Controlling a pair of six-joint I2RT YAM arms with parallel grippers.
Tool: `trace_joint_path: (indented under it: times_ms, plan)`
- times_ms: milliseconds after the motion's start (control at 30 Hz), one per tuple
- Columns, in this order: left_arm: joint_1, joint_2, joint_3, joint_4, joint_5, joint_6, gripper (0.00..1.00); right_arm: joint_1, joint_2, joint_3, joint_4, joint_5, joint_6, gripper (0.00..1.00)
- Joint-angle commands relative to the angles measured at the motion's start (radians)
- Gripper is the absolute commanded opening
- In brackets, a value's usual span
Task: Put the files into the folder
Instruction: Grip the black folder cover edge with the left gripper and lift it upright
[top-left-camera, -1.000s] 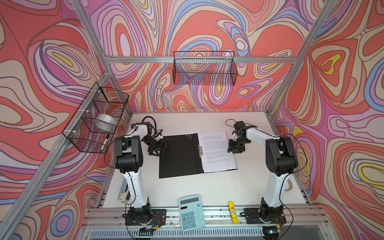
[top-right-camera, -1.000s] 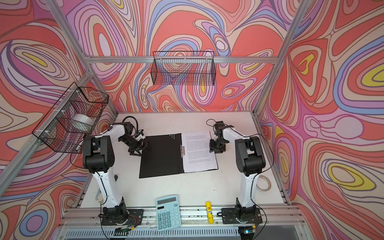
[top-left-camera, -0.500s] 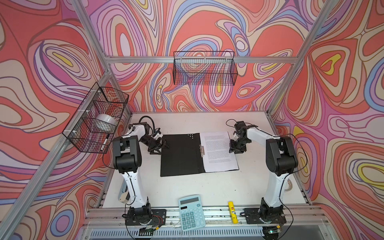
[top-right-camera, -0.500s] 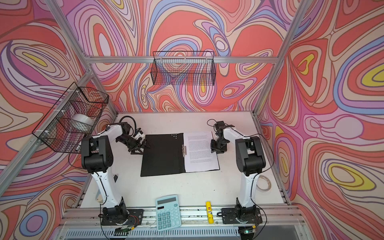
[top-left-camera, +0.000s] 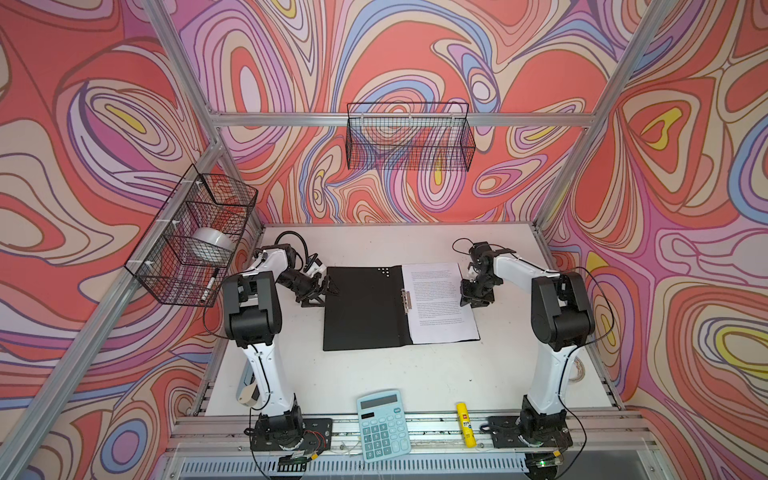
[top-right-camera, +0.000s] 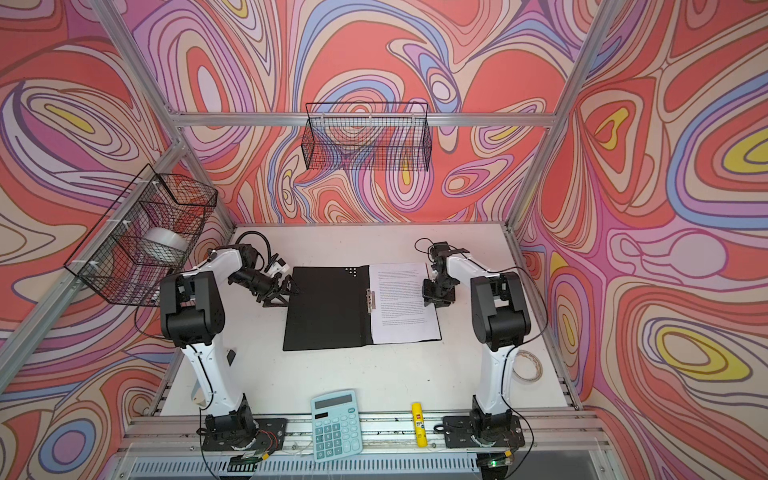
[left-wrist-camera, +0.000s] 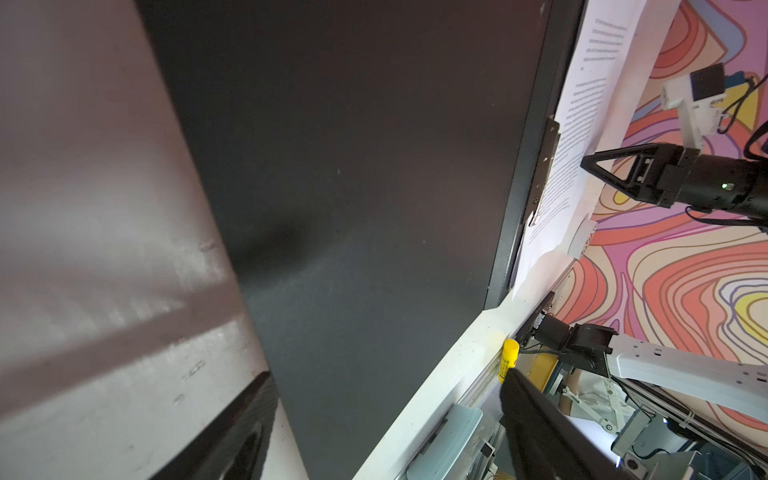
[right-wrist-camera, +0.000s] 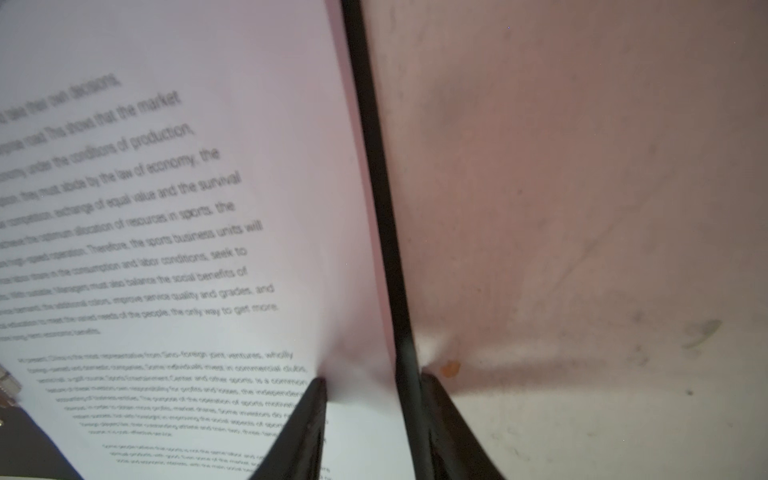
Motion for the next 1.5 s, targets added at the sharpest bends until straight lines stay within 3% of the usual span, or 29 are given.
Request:
trace_joint_path:
  times_ms: [0,1100,1467]
  plan:
    - [-0.04,-0.043,0.011,-0.096,0.229,0.057,0.84,0.029,0.099,-0.045,0.01,-0.102,-0.004,0.4]
    - [-0.04,-0.073,0.035,-0.169,0.316,0.145,0.83,0.029,0.108,-0.039,-0.005,-0.091,-0.019,0.4]
    - [-0.04,-0.157,0.052,-0.184,0.325,0.158,0.82,0.032,0.112,-0.03,0.007,-0.114,-0.008,0.4]
